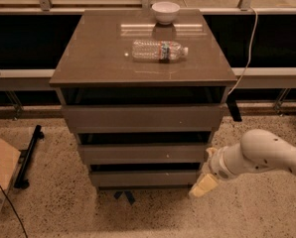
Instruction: Open bottom drawer
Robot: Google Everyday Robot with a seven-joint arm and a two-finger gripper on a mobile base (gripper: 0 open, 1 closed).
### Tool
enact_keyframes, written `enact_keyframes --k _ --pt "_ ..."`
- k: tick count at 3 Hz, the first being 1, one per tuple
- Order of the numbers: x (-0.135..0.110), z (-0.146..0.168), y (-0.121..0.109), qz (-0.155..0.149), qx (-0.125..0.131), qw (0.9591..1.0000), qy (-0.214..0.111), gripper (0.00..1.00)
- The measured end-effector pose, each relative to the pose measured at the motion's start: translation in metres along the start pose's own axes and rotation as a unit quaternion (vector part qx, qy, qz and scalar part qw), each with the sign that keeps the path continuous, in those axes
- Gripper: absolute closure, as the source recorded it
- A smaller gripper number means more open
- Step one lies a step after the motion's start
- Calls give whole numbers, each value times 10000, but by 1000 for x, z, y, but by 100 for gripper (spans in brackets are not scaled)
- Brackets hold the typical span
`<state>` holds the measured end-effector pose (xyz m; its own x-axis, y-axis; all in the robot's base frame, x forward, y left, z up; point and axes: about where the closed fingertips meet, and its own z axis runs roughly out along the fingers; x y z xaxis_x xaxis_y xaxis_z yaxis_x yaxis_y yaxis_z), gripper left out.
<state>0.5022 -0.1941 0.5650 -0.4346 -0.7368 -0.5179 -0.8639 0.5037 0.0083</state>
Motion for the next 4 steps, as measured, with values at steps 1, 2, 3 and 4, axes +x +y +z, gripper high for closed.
enact_keyframes --k 1,2,3,4 --pt "8 30 -14 94 3 9996 -267 0" --pt "19 55 -30 197 -76 9986 -475 0" --pt "27 85 -47 336 -326 9969 -634 0" --pt "29 97 -57 409 -398 9958 -717 0"
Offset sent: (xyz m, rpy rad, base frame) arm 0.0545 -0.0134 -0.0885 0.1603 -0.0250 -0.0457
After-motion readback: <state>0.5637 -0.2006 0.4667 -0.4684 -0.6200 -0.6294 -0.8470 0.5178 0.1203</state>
